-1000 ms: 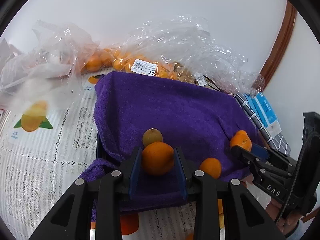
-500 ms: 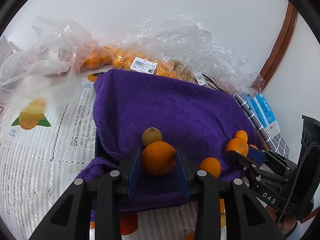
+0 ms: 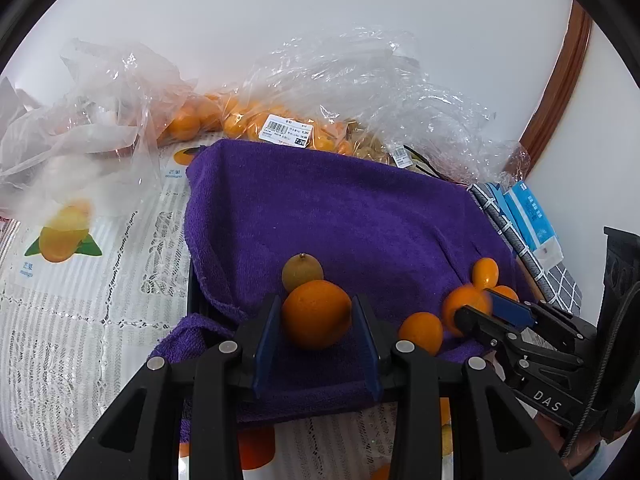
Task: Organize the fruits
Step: 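Carry the tangerine and orange over the purple towel and open both tools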
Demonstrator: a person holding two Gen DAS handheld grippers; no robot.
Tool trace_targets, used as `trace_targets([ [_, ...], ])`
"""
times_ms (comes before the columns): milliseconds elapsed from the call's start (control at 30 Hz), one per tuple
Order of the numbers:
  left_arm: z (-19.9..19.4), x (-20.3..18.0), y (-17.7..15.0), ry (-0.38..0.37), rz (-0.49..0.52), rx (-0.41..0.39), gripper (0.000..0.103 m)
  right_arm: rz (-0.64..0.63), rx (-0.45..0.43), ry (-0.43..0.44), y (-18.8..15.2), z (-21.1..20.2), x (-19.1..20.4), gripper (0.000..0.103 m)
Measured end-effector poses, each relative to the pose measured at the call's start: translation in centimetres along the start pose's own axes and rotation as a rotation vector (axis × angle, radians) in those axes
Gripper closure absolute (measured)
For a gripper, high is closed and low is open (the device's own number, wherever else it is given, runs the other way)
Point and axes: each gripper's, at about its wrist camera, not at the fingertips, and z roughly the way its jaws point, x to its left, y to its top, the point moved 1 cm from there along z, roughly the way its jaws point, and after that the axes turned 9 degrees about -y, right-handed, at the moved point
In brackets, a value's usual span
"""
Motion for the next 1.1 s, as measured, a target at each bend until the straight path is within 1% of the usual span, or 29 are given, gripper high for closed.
trace_targets([
  [33,0.0,0.0,0.0,0.000,0.001,-0.001,0.068,0.002,-0.007,-0.004,0.0,-0.2,0.0,0.056],
  [100,-0.2,-0.1,0.1,-0.005,0.002,-0.006,0.066,0.009,-0.023,0.004,0.1,-0.6,-0.1,0.054],
  [200,-0.5,-0.3,0.1,-0.006,0.009,-0.017,0.065,0.030,-0.028,-0.001,0.2,-1.0,-0.5,0.054],
  [300,-0.8,-0.6,0.1,0.000,0.021,-0.028,0.063,0.055,-0.026,-0.030,0.5,-1.8,-0.8,0.054],
  [433,-1.2,-1.0,0.1,-0.011,0.036,-0.040,0.062,0.067,-0.051,-0.055,0.4,-3.8,-0.5,0.054],
  [533,-1.6,-1.5,0.1,-0.013,0.052,-0.059,0.059,0.071,-0.052,-0.071,0.1,-5.2,0.0,0.054],
  [700,-1.9,-1.8,-0.1,0.018,0.080,-0.076,0.058,0.075,-0.045,-0.109,-0.7,-6.8,0.3,0.054],
  [833,-2.4,-1.5,-0.1,0.048,0.092,-0.086,0.058,0.107,-0.017,-0.144,-1.7,-7.3,0.2,0.054],
  [900,-3.0,-1.0,0.1,0.056,0.079,-0.093,0.058,0.129,-0.003,-0.146,-2.5,-7.5,0.2,0.054],
  [967,-3.5,-0.3,0.2,0.084,0.055,-0.078,0.058,0.153,0.010,-0.135,-3.5,-7.8,0.2,0.054],
  [1100,-5.1,0.9,-0.7,0.074,0.010,-0.066,0.058,0.140,0.019,-0.137,-5.1,-8.0,0.6,0.055],
])
